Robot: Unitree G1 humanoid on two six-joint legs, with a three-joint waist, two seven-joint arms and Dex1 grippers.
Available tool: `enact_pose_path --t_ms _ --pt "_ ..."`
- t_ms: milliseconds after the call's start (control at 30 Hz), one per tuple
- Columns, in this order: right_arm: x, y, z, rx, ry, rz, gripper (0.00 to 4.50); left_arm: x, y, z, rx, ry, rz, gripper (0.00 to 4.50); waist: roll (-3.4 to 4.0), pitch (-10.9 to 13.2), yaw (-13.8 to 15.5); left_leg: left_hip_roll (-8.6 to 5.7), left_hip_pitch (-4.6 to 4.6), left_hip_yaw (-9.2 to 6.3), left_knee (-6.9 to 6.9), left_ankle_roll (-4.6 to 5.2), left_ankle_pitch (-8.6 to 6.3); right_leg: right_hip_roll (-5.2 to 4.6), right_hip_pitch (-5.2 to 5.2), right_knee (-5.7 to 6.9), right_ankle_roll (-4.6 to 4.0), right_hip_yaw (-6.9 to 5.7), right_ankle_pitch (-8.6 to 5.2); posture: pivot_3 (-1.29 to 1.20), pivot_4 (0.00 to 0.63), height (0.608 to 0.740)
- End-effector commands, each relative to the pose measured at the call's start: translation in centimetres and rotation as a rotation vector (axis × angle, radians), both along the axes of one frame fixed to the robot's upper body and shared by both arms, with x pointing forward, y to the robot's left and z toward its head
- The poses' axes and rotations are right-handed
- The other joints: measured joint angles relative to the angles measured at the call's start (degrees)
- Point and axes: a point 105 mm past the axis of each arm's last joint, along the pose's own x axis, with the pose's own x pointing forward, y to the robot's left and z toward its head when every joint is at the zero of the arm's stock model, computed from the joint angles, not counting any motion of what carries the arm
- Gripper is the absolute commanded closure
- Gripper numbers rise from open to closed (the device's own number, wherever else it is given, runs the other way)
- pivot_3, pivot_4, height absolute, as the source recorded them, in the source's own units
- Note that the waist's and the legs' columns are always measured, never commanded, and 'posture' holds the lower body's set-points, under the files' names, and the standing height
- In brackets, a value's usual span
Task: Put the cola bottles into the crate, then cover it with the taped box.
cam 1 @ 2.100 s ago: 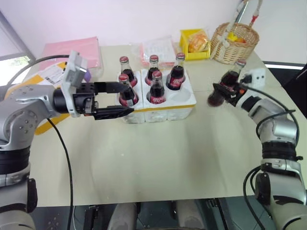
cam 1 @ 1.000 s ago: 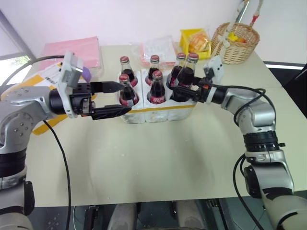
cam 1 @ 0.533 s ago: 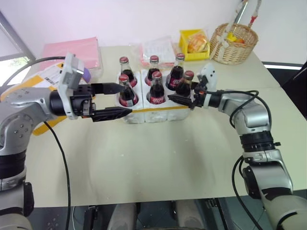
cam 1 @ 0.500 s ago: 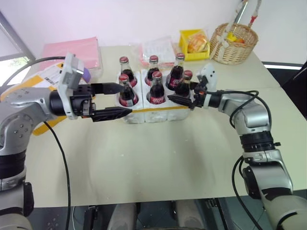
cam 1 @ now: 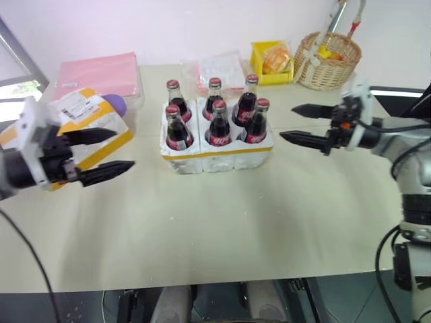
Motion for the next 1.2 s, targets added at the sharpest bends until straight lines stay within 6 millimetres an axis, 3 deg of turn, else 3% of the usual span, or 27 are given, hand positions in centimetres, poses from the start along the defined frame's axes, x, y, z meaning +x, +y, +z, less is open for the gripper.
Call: enact_pose_path --t_ms 33,133,233,333,600,867,1200 --pt "-2.1 -0.2 2.1 0.009 -0.031 0.073 0.03 -1.5 2.6 0.3 0.223 -0.096 0.137 0.00 0.00 0.00 0.12 0.00 0.02 0.07 0.00 0.01 -0.01 -0.02 0.00 0.01 -0.10 0.05 -0.06 0.00 0.150 0.738" --pt "-4.1 0.5 3.5 0.038 -0.028 0.185 0.03 -3.4 6.7 -2.2 0.435 -0.066 0.295 0.00 0.00 -0.01 0.11 0.00 0.01 0.14 -0.02 0.02 -0.03 -0.05 0.00 -0.07 -0.16 0.08 -0.09 0.00 0.150 0.738" --pt "-4.3 1.2 4.2 0.047 -0.053 0.209 0.03 -4.5 10.2 -3.3 0.567 -0.060 0.445 0.00 -0.04 -0.02 0.23 0.00 0.01 0.18 0.00 0.06 -0.07 -0.07 -0.01 -0.11 -0.22 0.11 -0.12 0.00 0.150 0.738" --pt "-4.7 2.0 4.1 0.043 -0.057 0.262 0.03 -5.4 13.4 -5.6 0.692 -0.009 0.547 0.00 -0.09 -0.05 0.50 0.00 0.01 0.19 0.03 0.05 -0.08 -0.11 -0.01 -0.12 -0.22 0.11 -0.12 0.00 0.150 0.738" --pt "-4.7 2.7 4.9 0.075 -0.083 0.275 0.03 -3.3 18.9 -7.8 0.857 -0.054 0.790 0.00 -0.13 -0.07 1.51 -0.03 -0.05 0.21 0.03 0.05 -0.09 -0.21 -0.06 -0.15 -0.19 0.09 -0.11 0.00 0.150 0.738" --pt "-4.8 3.0 4.8 0.097 -0.081 0.265 0.03 1.0 21.6 -9.0 1.021 -0.168 0.840 0.00 -0.18 -0.10 1.77 -0.07 -0.07 0.21 0.00 0.05 -0.09 -0.20 -0.08 -0.11 0.03 0.07 0.01 0.00 0.150 0.738" --pt "-4.7 3.1 4.7 0.119 -0.077 0.252 0.03 4.9 21.8 -9.7 1.155 -0.262 0.801 0.00 -0.23 -0.13 1.76 -0.09 -0.05 0.22 0.03 0.05 -0.08 -0.18 -0.10 -0.01 0.23 0.07 0.13 0.00 0.150 0.738"
